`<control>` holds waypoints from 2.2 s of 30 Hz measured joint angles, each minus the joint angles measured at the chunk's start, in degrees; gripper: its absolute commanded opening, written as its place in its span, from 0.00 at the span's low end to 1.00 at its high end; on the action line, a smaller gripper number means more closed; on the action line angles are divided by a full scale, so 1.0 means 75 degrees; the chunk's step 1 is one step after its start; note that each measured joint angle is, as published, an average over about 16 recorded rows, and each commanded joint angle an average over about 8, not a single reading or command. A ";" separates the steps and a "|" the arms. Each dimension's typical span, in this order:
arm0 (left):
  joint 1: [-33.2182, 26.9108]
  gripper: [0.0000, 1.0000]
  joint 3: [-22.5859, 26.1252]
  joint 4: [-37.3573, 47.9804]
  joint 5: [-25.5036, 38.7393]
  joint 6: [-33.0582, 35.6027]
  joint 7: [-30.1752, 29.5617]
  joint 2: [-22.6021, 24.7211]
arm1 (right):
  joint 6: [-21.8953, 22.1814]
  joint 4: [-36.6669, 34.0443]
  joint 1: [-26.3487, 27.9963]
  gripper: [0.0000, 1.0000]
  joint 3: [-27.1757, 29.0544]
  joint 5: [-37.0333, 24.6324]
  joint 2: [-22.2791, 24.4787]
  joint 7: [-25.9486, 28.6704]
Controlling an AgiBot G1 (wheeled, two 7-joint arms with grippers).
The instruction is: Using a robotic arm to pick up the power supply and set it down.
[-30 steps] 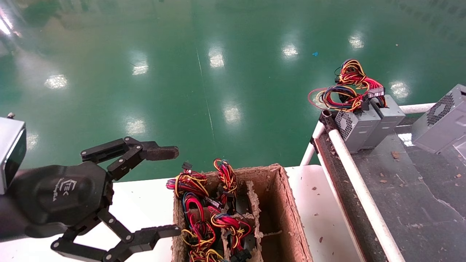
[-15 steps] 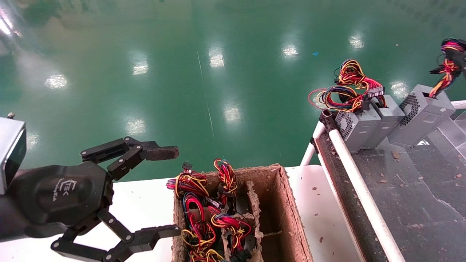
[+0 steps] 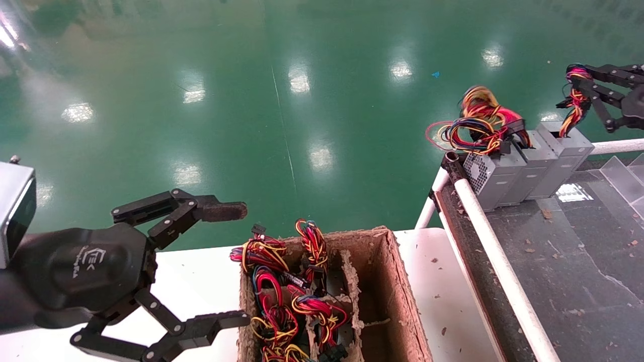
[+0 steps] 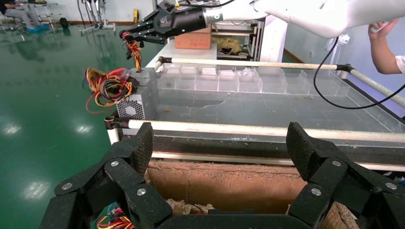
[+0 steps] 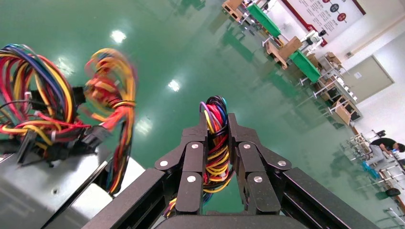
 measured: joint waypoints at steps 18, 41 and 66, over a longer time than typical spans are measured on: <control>-0.0001 1.00 0.0002 0.0000 -0.0002 -0.0001 0.0001 -0.0001 | -0.0569 -0.0717 0.0376 1.00 -0.0194 -0.0045 -0.0192 -0.0129; -0.0001 1.00 0.0005 0.0004 -0.0004 -0.0002 0.0004 -0.0003 | -0.1478 0.0077 0.0128 1.00 -0.0103 0.0749 0.0196 0.0462; -0.0002 1.00 0.0009 0.0006 -0.0006 -0.0003 0.0006 -0.0003 | -0.3134 0.1872 -0.0970 1.00 -0.0376 0.2461 0.0407 0.1935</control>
